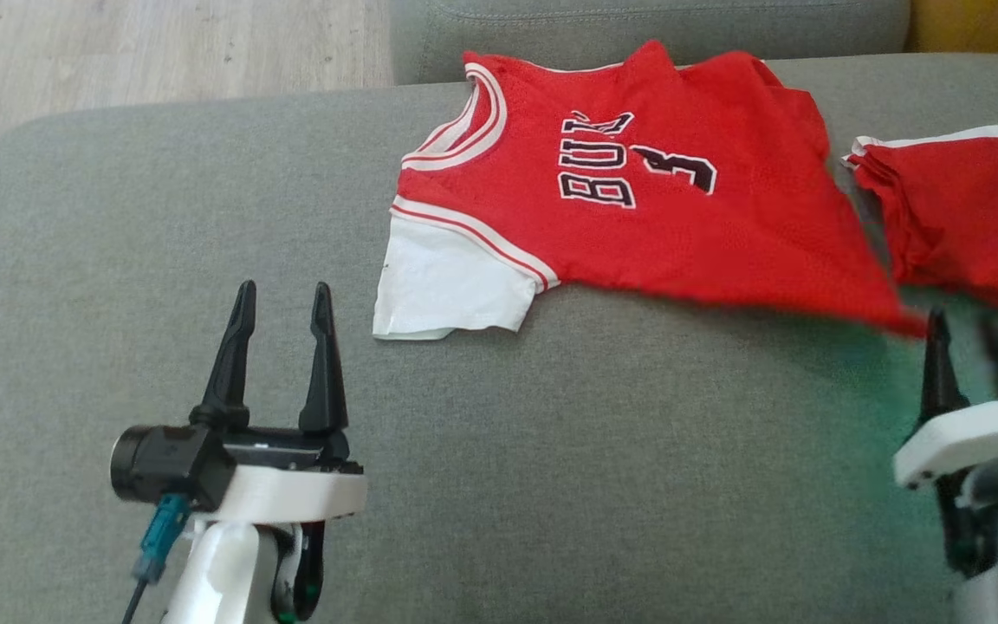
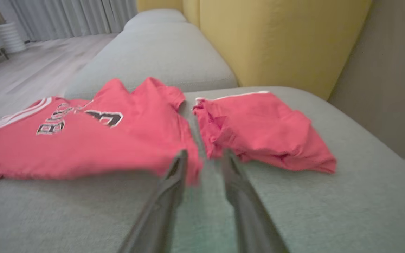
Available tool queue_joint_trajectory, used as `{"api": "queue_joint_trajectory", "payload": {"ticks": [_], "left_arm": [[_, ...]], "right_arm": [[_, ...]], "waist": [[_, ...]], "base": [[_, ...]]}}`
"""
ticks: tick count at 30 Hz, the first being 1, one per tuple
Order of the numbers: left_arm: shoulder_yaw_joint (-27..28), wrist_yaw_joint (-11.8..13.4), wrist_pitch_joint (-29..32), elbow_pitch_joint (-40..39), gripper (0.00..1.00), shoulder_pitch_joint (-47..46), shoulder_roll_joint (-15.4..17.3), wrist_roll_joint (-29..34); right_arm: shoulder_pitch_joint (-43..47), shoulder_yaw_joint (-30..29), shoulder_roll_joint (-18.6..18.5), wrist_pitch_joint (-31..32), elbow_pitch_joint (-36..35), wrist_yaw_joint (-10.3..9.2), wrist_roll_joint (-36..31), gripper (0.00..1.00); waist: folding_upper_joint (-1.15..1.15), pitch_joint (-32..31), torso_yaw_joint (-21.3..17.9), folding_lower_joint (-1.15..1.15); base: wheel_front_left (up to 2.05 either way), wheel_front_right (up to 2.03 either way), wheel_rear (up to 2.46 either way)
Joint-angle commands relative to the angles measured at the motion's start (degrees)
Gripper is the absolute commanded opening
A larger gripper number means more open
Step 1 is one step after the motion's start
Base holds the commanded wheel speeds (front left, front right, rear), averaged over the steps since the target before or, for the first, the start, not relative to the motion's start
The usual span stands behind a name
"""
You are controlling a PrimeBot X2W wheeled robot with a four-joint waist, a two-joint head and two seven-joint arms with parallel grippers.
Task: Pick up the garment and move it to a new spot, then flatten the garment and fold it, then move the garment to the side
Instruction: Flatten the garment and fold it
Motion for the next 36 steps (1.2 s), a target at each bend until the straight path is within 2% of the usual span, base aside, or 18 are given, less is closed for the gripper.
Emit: {"api": "queue_joint_trajectory", "payload": {"ticks": [1, 6, 13, 22, 26, 36], "left_arm": [[1.6, -0.1, -0.3, -2.0, 1.0, -1.3, 0.5, 0.6], [1.8, -0.4, -0.3, -1.9, 1.0, -1.4, 0.5, 0.9], [2.0, -0.7, -0.3, -1.7, 1.0, -1.4, 0.5, 1.2], [2.2, -1.5, -0.3, 0.0, 1.0, -2.9, 0.5, 1.5], [1.3, -1.5, 0.8, 6.0, 1.0, -5.7, 1.0, 2.7], [0.8, -1.1, 11.6, 21.6, 1.0, -15.2, 2.8, 3.0]], "right_arm": [[-1.8, 0.4, -0.4, -0.8, -3.6, -0.04, 1.8, 1.0], [-2.0, 3.0, -0.3, -5.6, -6.6, -0.04, 7.4, 1.0], [0.0, 6.6, -0.3, -12.1, -7.5, -0.04, 11.2, 1.0], [0.1, 9.7, -0.3, -14.6, -5.3, -0.04, 13.1, 1.0], [-0.6, 10.8, -0.3, -15.1, -5.0, -0.04, 13.7, 1.0], [-2.6, 13.2, -0.3, -15.8, -4.2, -0.04, 15.1, 1.0]], "waist": [[0.0, 0.1, -0.1, 0.0], [0.0, 0.1, -0.2, 0.0], [0.0, -0.2, -0.4, 0.0], [0.0, 1.3, -1.8, 0.0], [0.0, 3.0, -3.0, 0.0], [0.0, 7.0, -6.3, 0.0]], "base": [[0.0, 0.0, 0.0], [0.0, 0.0, 0.0], [0.0, 0.0, 0.0], [0.0, 0.0, 0.0], [0.0, 0.0, 0.0], [0.0, 0.0, 0.0]]}}
